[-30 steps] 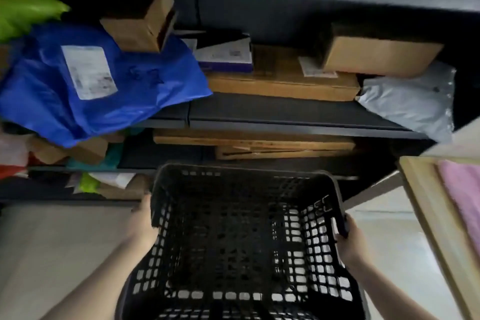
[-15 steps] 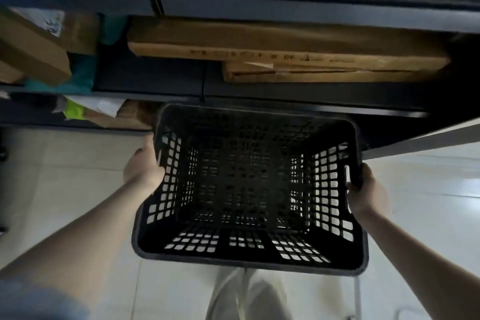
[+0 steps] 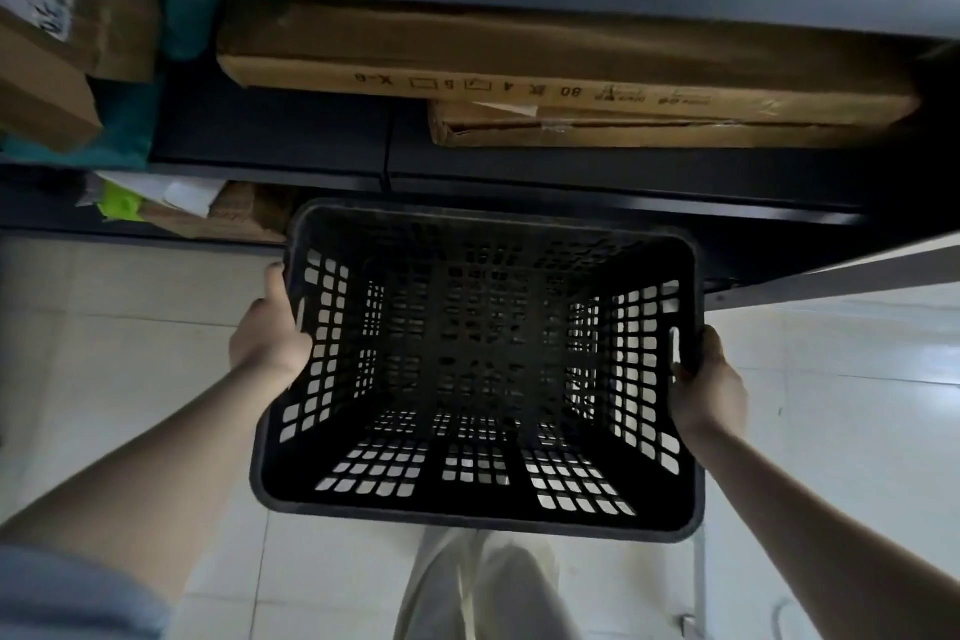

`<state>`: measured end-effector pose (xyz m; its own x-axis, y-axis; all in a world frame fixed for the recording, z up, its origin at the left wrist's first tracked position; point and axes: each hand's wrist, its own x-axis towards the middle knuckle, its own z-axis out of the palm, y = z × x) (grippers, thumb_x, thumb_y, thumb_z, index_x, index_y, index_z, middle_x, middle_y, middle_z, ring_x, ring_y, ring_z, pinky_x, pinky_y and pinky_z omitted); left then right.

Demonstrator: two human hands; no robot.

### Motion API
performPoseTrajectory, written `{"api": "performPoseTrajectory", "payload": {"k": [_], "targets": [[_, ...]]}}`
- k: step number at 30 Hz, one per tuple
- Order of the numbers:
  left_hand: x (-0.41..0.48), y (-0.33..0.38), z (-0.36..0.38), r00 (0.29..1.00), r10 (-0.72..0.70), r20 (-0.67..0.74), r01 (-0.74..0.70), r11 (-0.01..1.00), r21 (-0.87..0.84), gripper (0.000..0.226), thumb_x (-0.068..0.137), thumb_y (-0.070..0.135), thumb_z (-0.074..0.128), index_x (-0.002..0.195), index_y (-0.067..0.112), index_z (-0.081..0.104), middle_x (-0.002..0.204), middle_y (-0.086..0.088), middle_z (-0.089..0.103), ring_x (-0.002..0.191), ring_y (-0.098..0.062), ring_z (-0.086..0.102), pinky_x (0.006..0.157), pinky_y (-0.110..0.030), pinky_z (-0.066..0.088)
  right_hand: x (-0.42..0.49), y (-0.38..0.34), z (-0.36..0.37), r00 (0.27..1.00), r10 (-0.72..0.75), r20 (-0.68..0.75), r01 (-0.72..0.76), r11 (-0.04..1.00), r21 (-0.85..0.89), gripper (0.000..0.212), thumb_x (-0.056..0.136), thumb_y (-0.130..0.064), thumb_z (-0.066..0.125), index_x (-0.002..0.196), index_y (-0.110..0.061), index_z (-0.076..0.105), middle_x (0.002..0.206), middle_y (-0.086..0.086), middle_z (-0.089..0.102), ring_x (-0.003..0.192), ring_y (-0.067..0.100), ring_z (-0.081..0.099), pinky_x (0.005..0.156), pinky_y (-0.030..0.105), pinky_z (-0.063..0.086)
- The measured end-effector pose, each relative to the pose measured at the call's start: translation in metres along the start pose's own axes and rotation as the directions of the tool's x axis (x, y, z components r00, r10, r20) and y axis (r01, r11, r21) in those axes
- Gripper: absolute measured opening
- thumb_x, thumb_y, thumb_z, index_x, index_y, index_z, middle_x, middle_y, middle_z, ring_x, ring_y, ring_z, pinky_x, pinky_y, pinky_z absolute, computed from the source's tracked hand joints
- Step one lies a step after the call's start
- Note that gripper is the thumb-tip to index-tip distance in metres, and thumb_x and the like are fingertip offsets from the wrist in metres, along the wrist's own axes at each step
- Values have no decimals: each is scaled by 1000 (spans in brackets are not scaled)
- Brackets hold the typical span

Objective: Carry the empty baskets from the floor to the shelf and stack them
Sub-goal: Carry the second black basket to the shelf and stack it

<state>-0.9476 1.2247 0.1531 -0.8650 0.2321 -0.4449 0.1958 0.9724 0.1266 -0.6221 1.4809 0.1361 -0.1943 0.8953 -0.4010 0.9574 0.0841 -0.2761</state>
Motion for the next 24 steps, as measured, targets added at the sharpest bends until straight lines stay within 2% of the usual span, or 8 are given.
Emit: {"api": "performPoseTrajectory", "payload": {"k": [4,7,12,16,18,20,22,24], "targets": [[0,-2,2,1000,-7,8,7,1000,-9,63,82,-8,49,133,21,28,67,-2,45,53,-18,43,43,-28,28,2,1,3,1000,15,-7,-15,1000,15,29,87,-3,48,112,-16,45,92,18,69,80,40,63,59,33,36],[2,-6,4,999,-29,40,29,999,-14,61,84,-5,50,133,22,26,72,-6,52,54,-18,45,43,-29,29,1,2,7,1000,8,-8,-8,1000,3,30,85,-2,46,111,-17,43,87,16,68,72,37,59,58,32,36],[6,-6,1,993,-85,87,90,994,-58,53,89,1,49,132,23,26,68,-3,50,54,-18,47,49,-31,34,-3,-3,7,999,17,28,-17,1000,-9,35,82,1,41,111,-18,39,73,3,51,63,28,45,59,31,36],[4,-6,-5,986,-88,141,109,983,-150,62,89,2,50,139,28,24,78,-6,56,60,-20,51,52,-30,38,-1,-7,-2,994,19,104,-17,1000,-21,34,82,2,41,113,-12,41,72,6,52,63,29,45,58,32,35],[2,-5,-8,987,-49,153,76,982,-171,73,86,-2,51,144,29,21,96,-14,60,73,-26,57,54,-30,40,-2,-9,-6,990,26,136,-19,999,-49,35,83,0,42,115,-12,40,78,12,59,65,30,48,59,32,37],[-2,-2,-12,987,-21,160,48,984,-171,82,82,-6,50,147,31,18,115,-19,56,89,-33,60,62,-35,44,-5,-13,-9,987,32,159,-21,997,-74,36,84,-3,42,119,-10,37,96,20,64,75,34,56,63,34,40],[-8,3,-17,986,-8,165,36,985,-168,85,82,-7,51,149,31,17,129,-19,48,97,-33,59,67,-35,45,-12,-19,-13,985,30,167,-17,997,-78,42,86,-6,44,127,-11,33,113,21,59,92,39,60,69,36,42],[-15,7,-24,988,34,151,-13,990,-140,83,84,-2,53,151,30,15,138,-16,41,107,-34,57,74,-36,47,-20,-25,-19,985,-24,171,41,994,-99,62,82,-4,49,139,-14,27,129,21,49,106,40,55,79,40,45]]}}
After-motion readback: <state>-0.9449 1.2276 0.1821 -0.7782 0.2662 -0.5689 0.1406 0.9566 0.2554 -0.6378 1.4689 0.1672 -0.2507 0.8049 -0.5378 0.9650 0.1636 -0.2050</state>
